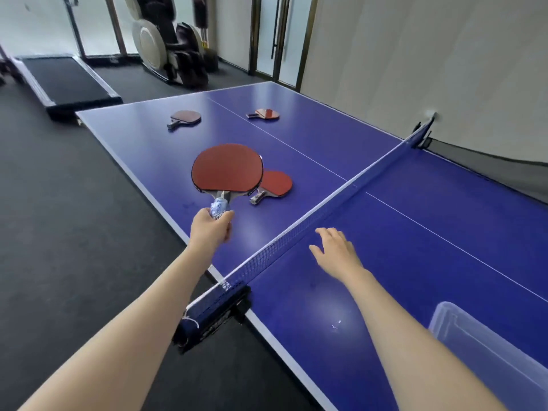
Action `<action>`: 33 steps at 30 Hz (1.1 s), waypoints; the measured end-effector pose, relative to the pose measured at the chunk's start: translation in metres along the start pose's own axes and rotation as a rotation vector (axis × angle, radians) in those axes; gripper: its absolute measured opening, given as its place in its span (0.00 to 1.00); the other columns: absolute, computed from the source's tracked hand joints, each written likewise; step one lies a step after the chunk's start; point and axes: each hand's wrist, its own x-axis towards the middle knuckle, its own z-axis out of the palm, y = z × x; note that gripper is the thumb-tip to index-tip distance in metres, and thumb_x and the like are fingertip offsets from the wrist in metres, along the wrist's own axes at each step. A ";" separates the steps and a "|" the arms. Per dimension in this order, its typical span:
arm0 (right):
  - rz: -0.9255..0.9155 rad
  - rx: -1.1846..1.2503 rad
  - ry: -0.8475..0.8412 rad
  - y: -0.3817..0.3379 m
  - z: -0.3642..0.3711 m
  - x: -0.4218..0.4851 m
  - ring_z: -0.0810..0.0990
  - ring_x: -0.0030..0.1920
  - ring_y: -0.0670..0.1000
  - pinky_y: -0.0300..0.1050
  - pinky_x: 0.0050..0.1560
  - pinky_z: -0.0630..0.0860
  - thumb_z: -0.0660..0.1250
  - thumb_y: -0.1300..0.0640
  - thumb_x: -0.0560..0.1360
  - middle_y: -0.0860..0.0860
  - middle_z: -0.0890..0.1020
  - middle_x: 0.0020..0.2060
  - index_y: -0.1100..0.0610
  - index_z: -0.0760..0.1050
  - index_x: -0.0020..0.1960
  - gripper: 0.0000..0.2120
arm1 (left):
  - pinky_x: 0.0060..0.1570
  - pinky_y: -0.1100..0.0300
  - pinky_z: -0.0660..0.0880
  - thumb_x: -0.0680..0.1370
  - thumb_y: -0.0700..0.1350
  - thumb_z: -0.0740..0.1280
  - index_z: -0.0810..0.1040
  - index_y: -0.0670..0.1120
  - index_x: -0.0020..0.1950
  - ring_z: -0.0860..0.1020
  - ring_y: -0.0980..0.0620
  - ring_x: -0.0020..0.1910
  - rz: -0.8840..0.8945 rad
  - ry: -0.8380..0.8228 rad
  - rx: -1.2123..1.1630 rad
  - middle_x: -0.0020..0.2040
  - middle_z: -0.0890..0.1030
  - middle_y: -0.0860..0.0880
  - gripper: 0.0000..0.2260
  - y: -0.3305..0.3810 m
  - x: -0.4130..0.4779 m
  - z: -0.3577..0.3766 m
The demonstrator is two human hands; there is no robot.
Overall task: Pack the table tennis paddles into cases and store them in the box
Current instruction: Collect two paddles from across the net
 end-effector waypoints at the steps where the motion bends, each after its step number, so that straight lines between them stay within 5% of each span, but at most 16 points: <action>1: -0.004 0.004 0.005 -0.018 0.003 0.005 0.64 0.70 0.56 0.53 0.64 0.67 0.56 0.49 0.81 0.55 0.67 0.70 0.58 0.60 0.73 0.24 | 0.31 0.59 0.69 0.76 0.41 0.66 0.68 0.45 0.37 0.68 0.50 0.25 0.006 0.010 -0.008 0.29 0.72 0.47 0.10 0.000 0.010 -0.022; 14: 0.029 -0.104 -0.081 -0.232 0.055 0.044 0.64 0.69 0.55 0.52 0.64 0.66 0.56 0.48 0.81 0.53 0.67 0.69 0.56 0.59 0.74 0.24 | 0.28 0.60 0.70 0.75 0.42 0.67 0.69 0.45 0.39 0.71 0.51 0.24 -0.046 -0.002 0.049 0.30 0.74 0.47 0.09 -0.038 0.100 -0.242; 33: 0.329 0.029 -0.071 -0.230 0.102 0.211 0.67 0.67 0.55 0.52 0.61 0.68 0.57 0.49 0.80 0.54 0.70 0.66 0.57 0.63 0.70 0.21 | 0.34 0.57 0.70 0.75 0.46 0.66 0.68 0.43 0.42 0.70 0.50 0.29 -0.073 -0.236 0.220 0.32 0.73 0.46 0.09 -0.040 0.294 -0.189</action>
